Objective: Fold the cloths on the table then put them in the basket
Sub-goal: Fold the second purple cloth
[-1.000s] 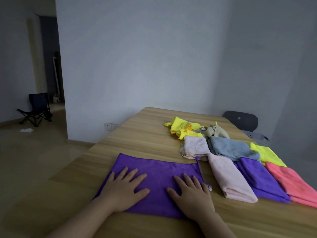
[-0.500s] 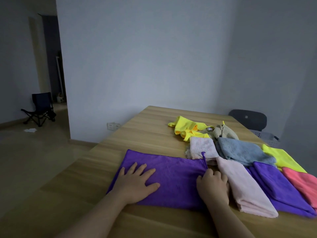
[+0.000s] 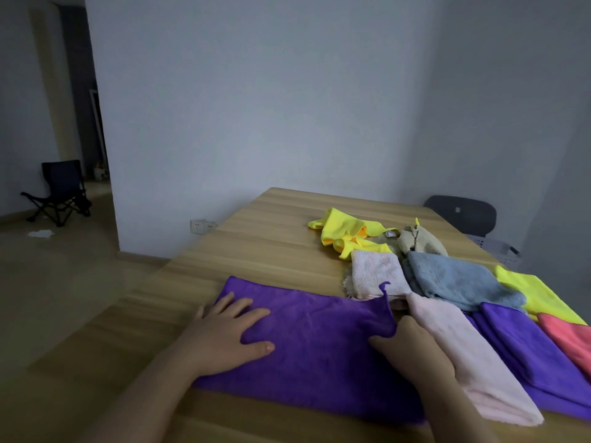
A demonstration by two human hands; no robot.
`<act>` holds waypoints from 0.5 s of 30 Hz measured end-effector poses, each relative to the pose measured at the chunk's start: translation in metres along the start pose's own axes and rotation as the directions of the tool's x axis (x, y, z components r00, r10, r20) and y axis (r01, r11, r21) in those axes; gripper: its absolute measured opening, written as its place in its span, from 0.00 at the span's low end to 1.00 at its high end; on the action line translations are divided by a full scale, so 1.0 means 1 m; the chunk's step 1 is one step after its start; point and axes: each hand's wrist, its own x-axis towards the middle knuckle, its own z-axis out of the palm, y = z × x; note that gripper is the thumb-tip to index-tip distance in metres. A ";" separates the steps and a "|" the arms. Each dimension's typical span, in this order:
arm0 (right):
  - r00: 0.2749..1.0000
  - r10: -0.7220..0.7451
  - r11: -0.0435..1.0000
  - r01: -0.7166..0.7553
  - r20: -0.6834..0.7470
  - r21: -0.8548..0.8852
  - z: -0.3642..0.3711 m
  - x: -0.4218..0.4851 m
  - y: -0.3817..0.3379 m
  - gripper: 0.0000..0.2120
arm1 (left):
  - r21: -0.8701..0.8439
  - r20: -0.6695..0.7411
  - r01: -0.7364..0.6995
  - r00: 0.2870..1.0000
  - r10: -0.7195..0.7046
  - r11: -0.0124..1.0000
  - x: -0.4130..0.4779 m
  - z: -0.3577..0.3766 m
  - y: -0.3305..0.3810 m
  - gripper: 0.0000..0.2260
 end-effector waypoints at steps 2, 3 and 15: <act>1.000 -0.012 0.996 0.013 -0.005 0.085 0.000 -0.001 0.000 0.13 | -0.002 0.047 0.022 0.999 -0.022 1.000 -0.001 -0.001 0.001 0.31; 1.000 -0.021 0.990 0.022 -0.006 0.136 0.000 -0.002 0.001 0.14 | -0.002 0.059 0.023 0.998 -0.023 1.000 -0.002 -0.001 0.003 0.31; 0.965 -0.163 0.427 -0.118 0.205 0.896 -0.033 -0.017 0.005 0.14 | -0.013 0.024 -0.003 1.000 0.004 1.000 -0.012 0.007 0.022 0.31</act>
